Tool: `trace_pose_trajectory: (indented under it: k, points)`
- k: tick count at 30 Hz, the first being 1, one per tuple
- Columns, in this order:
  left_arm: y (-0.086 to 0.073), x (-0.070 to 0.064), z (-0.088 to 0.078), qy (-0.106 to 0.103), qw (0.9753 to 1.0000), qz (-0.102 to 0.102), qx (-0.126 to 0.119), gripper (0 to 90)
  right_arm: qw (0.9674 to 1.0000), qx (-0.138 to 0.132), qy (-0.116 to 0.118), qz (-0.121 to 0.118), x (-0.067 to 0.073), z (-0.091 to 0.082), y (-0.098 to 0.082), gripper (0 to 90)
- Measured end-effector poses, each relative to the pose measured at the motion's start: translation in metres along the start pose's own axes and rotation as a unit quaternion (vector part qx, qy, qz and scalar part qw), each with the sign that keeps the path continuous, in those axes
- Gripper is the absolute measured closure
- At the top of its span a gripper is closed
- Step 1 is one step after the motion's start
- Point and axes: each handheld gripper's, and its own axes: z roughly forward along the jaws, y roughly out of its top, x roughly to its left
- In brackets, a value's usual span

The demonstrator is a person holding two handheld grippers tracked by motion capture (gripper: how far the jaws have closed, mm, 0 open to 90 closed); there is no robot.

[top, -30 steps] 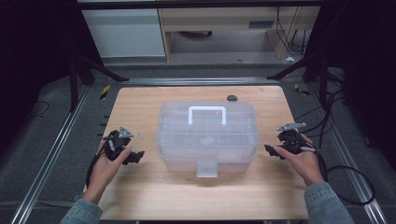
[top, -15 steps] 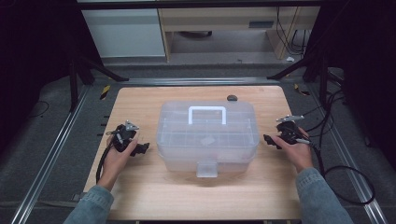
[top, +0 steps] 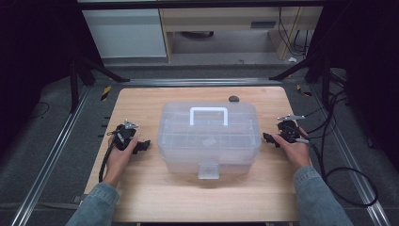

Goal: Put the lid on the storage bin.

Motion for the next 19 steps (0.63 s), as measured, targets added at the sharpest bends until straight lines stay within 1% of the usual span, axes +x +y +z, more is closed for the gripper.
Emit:
trace_pose_trajectory:
  k: [3, 6, 8, 11, 12, 13, 19]
  points:
    - [-0.0003, 0.0008, 0.0008, -0.001, 1.0000, -0.003, -0.003, 4.9, 1.0000, 0.002, -0.001, -0.001, 0.0025, 0.0051, -0.0014, 7.4]
    - [-0.0011, 0.0020, 0.0022, -0.011, 0.9999, -0.009, -0.006, 4.6, 1.0000, -0.002, -0.006, 0.000, 0.0045, 0.0084, -0.0027, 6.9]
    - [-0.0019, 0.0024, 0.0036, -0.018, 0.9997, -0.017, -0.009, 4.4, 0.9999, -0.007, -0.009, -0.002, 0.0060, 0.0092, -0.0031, 6.6]
    - [-0.0022, 0.0015, 0.0050, -0.019, 0.9997, -0.013, -0.012, 2.0, 0.9998, -0.013, -0.014, 0.000, 0.0080, 0.0097, -0.0047, 5.9]
    - [-0.0027, 0.0011, 0.0062, -0.021, 0.9996, -0.012, -0.017, 1.3, 0.9998, -0.013, -0.015, 0.002, 0.0079, 0.0096, -0.0049, 5.5]
    - [-0.0041, 0.0008, 0.0078, -0.024, 0.9993, -0.012, -0.028, 0.0, 0.9998, -0.012, -0.017, 0.004, 0.0082, 0.0094, -0.0052, 4.9]
    - [-0.0040, 0.0009, 0.0079, -0.024, 0.9993, -0.012, -0.027, 0.0, 0.9998, -0.005, -0.018, 0.007, 0.0095, 0.0098, -0.0053, 0.9]
